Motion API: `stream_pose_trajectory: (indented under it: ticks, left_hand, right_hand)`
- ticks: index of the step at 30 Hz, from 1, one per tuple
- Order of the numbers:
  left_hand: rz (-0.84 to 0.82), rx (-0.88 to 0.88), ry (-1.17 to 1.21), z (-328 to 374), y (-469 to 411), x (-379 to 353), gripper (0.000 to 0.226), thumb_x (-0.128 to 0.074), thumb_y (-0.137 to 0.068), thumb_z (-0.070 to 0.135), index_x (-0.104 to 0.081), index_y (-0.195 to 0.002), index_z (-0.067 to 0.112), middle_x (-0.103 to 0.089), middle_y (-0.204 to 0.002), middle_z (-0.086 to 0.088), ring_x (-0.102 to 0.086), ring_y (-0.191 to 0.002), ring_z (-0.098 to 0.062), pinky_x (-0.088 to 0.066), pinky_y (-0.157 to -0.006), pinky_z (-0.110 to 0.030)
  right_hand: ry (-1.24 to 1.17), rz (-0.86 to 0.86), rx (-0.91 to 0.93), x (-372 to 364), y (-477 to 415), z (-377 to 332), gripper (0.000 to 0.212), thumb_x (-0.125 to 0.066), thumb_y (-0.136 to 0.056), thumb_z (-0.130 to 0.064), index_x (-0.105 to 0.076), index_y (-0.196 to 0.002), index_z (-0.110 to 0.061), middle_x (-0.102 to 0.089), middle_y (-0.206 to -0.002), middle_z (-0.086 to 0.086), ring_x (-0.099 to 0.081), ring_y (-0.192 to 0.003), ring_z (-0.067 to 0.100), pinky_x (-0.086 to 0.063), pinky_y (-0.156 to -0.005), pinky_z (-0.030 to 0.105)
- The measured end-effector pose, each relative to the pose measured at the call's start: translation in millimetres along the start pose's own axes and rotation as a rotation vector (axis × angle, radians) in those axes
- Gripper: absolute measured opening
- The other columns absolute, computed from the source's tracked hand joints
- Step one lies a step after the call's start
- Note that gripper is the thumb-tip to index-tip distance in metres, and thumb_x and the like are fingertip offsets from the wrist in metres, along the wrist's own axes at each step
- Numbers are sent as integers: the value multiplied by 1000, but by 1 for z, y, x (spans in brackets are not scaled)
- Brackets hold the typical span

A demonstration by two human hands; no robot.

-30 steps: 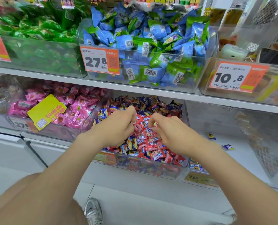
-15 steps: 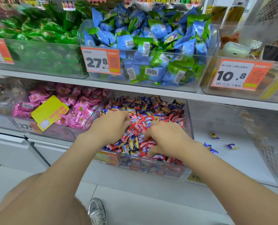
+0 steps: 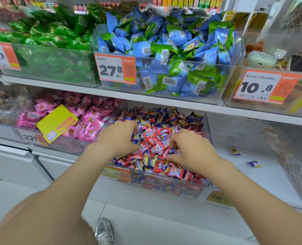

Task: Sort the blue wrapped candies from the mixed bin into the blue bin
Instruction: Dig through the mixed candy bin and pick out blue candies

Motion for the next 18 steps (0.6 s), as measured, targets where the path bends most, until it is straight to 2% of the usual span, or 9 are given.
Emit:
stream_pose_trajectory:
  ticks: [2, 4, 7, 9, 11, 14, 16, 18]
  left_hand:
    - [-49, -6, -10, -1, 0, -3, 62, -83, -85, 48, -55, -136, 27, -63, -122, 4, -58, -114, -25, -49, -82, -39]
    - [-42, -4, 5, -3, -3, -4, 59, -87, -81, 46, -62, -129, 24, -64, -128, 0, -60, -118, -27, -52, -90, -43]
    - [-4, 24, 49, -10, -10, -3, 36, -94, -73, 40, -68, -90, 24, -69, -105, 0, -66, -99, -27, -56, -86, -46]
    - [-21, 13, 71, -14, -12, -3, 32, -94, -73, 40, -64, -76, 26, -70, -96, 2, -68, -93, -24, -57, -83, -48]
    - [-46, -40, 53, -15, -10, -3, 34, -91, -76, 45, -64, -89, 29, -68, -107, 6, -65, -101, -23, -55, -85, -47]
    - [-73, -85, 85, -13, -7, -1, 54, -80, -83, 55, -55, -122, 28, -62, -113, 6, -57, -99, -20, -49, -80, -41]
    - [-90, -90, 55, -15, -7, -2, 65, -80, -83, 58, -52, -135, 30, -61, -131, 2, -56, -116, -24, -50, -91, -44]
    - [-114, -78, 12, -20, -8, -3, 70, -83, -80, 57, -53, -136, 31, -57, -139, 2, -54, -124, -25, -51, -98, -45]
  right_hand:
    - [28, -12, -24, -4, -2, -3, 51, -78, -80, -67, -64, -108, -26, -57, -108, -2, -64, -93, 26, -53, -73, 39]
    - [50, 0, -42, -5, -4, -5, 53, -77, -83, -66, -69, -112, -22, -58, -110, 2, -65, -94, 29, -55, -75, 41]
    - [38, -38, -8, -7, -7, -5, 39, -71, -95, -55, -69, -101, -16, -55, -102, 5, -64, -92, 30, -57, -80, 44]
    - [4, -71, 6, -7, -7, 0, 36, -65, -100, -50, -61, -92, -15, -52, -97, 5, -62, -91, 31, -56, -82, 47]
    - [-74, -95, 15, -4, -5, 4, 36, -62, -102, -51, -59, -94, -16, -52, -96, 3, -57, -94, 27, -53, -85, 45]
    - [-177, -75, 26, 7, -3, 6, 36, -63, -102, -49, -64, -104, -13, -61, -97, 4, -56, -95, 26, -45, -83, 37]
    - [-251, -11, 22, 17, -2, 5, 24, -63, -102, -36, -65, -102, -12, -69, -87, 1, -62, -84, 22, -44, -75, 32]
    - [-347, 49, -17, 23, 0, 1, 11, -57, -99, -22, -66, -104, -17, -67, -73, -1, -56, -62, 11, -38, -62, 16]
Point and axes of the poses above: each hand's wrist, its own y-axis away from the middle knuckle, its own x-axis out of the back of the hand, z = x × y, the point moved 4 cm from there along -y, towards the middle knuckle
